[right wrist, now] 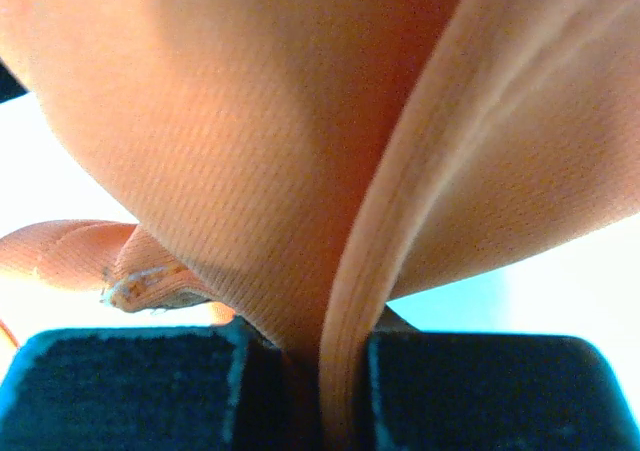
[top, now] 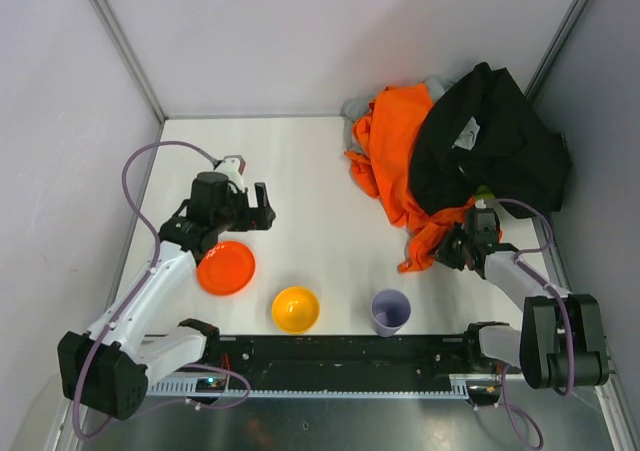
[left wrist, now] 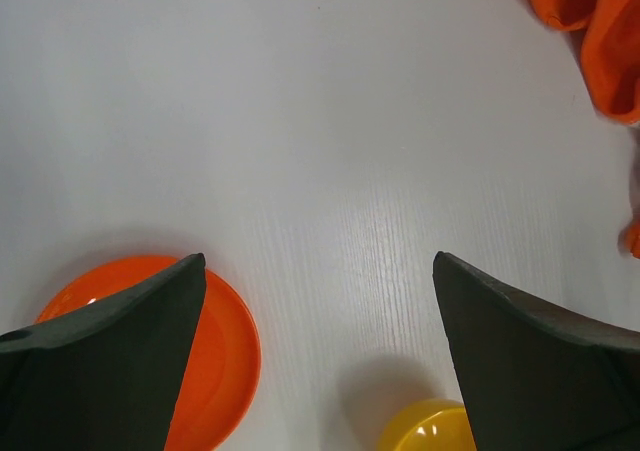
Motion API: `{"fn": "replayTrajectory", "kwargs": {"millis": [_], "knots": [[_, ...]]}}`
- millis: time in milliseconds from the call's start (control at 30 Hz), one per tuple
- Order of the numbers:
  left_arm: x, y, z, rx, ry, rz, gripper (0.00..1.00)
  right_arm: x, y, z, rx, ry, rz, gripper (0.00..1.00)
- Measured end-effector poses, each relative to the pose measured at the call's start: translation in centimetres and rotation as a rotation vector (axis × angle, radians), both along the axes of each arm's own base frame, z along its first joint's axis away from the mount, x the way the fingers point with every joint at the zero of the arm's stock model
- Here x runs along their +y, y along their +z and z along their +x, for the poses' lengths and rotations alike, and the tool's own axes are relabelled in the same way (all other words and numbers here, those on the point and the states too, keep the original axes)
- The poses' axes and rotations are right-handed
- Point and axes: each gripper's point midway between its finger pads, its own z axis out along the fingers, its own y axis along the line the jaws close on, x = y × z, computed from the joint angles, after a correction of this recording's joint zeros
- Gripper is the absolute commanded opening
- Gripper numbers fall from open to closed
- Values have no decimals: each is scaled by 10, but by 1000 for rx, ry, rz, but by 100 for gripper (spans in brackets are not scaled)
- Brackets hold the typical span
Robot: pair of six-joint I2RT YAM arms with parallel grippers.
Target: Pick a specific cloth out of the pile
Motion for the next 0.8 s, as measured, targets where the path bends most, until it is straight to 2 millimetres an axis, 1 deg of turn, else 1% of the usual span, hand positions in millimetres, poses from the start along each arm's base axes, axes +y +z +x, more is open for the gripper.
{"fn": "replayTrajectory", "kwargs": {"millis": [200, 333, 533, 700, 800], "knots": [[3, -10, 3, 57, 14, -45, 99, 2, 12, -7, -35, 19, -14, 0], [9, -13, 6, 73, 35, -61, 100, 3, 31, -12, -95, 30, -15, 0], [8, -14, 6, 82, 32, -70, 100, 4, 61, -15, -200, 36, -9, 0], [9, -16, 7, 87, 39, -73, 100, 5, 90, -8, -253, 48, -12, 0], [9, -16, 7, 87, 40, -73, 100, 10, 119, 7, -303, 69, -14, 0]]}}
